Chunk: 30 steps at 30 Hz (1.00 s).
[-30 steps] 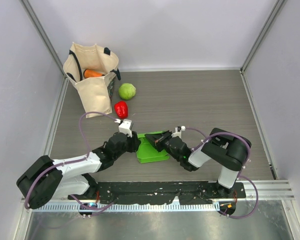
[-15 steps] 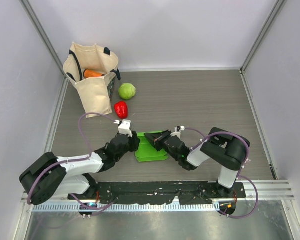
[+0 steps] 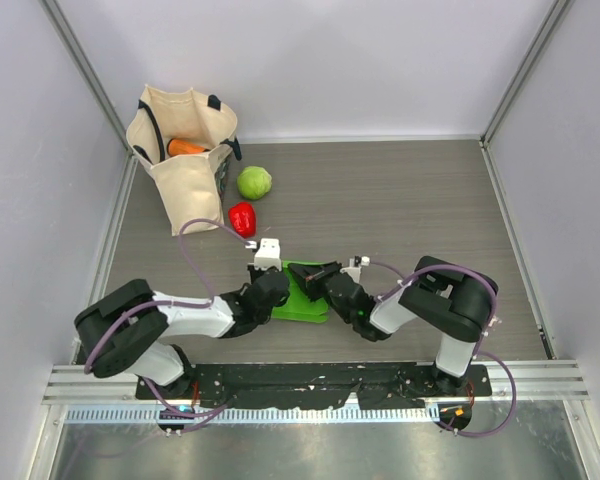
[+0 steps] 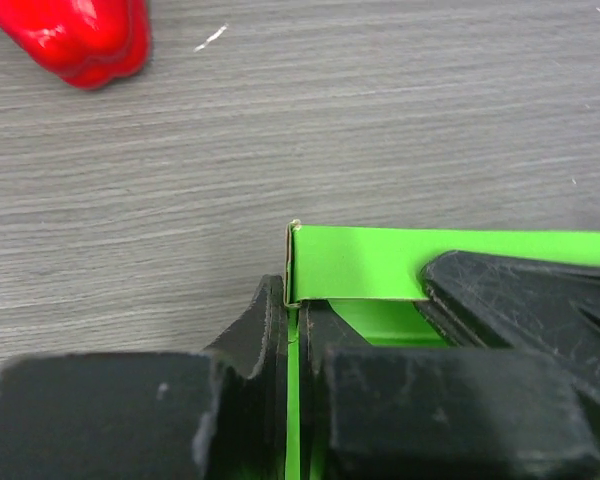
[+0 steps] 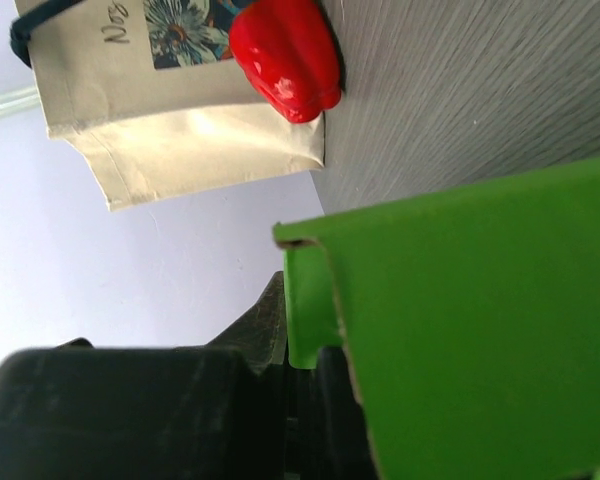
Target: Fold the paper box
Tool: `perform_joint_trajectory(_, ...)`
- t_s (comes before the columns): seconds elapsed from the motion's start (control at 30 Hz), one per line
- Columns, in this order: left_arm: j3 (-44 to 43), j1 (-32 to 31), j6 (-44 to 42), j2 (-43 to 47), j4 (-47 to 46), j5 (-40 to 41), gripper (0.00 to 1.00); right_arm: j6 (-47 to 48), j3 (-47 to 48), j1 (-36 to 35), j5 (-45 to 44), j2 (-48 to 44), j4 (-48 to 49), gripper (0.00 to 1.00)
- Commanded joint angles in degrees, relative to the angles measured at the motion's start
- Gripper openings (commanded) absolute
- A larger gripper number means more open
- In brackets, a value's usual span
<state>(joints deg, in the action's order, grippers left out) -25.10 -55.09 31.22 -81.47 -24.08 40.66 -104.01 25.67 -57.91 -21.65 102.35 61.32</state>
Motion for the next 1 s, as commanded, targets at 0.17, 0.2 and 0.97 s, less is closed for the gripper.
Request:
perform_joint_trajectory(0.17,-1.36,-1.25,0.61,-6.35,-1.56,12.18,0.0,-0.24,-0.09,-4.93,-2.52,-1.88,-11.56,0.01)
perform_joint_trajectory(0.2,0.65,-1.25,-0.89,-5.55,-5.42,10.42,0.0,0.2,-0.18,-4.93,-3.13,-2.58,-12.36,0.01)
perform_joint_trajectory(0.97,-4.52,-1.16,4.02,-6.68,9.22,13.66,0.0,1.43,-1.15,-3.7,0.12,-3.11,-10.34,0.01)
